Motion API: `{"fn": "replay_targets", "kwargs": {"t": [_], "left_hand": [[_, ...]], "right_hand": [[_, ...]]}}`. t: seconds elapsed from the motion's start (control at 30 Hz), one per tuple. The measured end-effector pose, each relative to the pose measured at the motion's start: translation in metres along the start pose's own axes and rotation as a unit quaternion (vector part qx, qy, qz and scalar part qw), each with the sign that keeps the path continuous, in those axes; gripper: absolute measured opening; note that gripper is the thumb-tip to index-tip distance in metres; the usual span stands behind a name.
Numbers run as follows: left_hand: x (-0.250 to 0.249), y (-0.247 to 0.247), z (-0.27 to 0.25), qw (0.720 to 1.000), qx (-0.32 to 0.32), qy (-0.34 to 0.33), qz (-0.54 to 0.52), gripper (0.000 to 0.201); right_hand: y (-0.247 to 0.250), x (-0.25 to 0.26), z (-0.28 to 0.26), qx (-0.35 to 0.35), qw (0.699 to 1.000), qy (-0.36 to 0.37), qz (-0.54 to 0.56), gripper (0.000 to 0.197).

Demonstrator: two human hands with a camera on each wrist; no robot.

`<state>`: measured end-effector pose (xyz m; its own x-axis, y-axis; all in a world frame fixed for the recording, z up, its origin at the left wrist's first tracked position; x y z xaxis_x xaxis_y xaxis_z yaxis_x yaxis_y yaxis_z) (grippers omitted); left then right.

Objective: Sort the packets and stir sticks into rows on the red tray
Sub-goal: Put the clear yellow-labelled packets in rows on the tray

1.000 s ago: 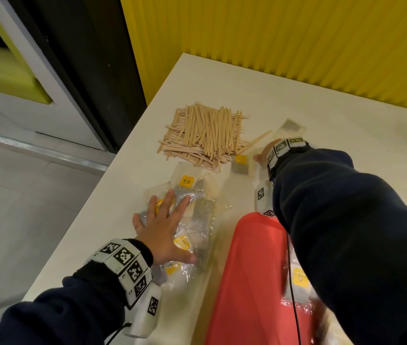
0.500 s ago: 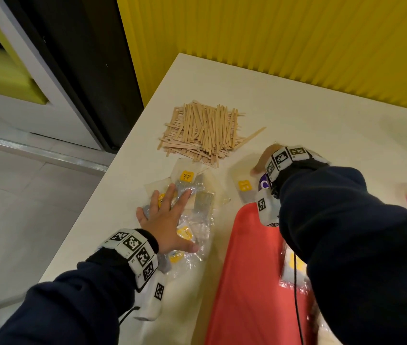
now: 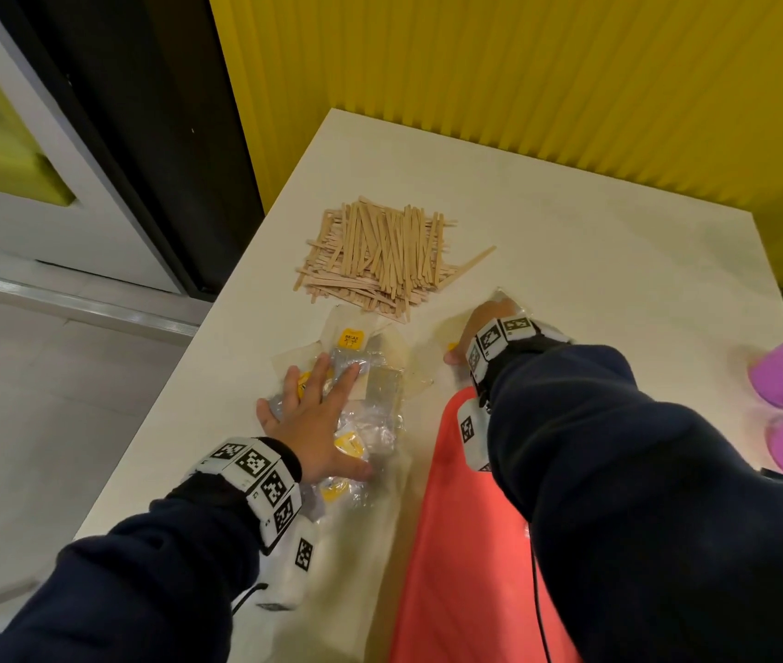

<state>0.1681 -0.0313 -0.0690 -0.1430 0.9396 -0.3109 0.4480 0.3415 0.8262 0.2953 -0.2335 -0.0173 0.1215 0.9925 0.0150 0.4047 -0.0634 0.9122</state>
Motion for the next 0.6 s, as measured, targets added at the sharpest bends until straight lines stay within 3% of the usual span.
{"fn": "replay_targets", "kwargs": {"t": [0.1,0.27,0.4,0.5,0.6], "left_hand": [[0.000,0.000,0.000,1.000,0.001,-0.002,0.001,0.127],[0.000,0.000,0.001,1.000,-0.003,-0.004,0.005,0.126],[0.001,-0.001,0.002,1.000,-0.005,-0.002,0.007,0.126],[0.001,-0.001,0.002,1.000,-0.007,-0.004,0.009,0.126],[0.002,-0.001,0.002,1.000,-0.007,-0.006,0.009,0.127]], "right_hand": [[-0.015,0.002,0.011,-0.043,0.999,-0.016,-0.015,0.068],[-0.026,-0.004,0.016,-0.051,0.997,-0.066,-0.001,0.088],[-0.023,-0.007,0.016,-0.053,0.997,-0.055,0.018,0.069],[-0.017,-0.005,0.019,-0.063,0.992,-0.040,0.103,0.050],[-0.013,-0.004,0.019,-0.066,0.990,-0.037,0.119,0.047]]}}
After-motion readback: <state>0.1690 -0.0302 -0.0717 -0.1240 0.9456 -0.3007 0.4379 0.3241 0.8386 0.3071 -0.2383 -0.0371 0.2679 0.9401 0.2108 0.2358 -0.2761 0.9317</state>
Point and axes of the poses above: each hand's wrist, its own z-axis towards the middle knuckle, its own y-axis out of the back of the hand, x = y × z, the point moved 7 cm from there along z, towards the middle knuckle, and after that the axes turned 9 degrees about -x, right-handed, at the moved point
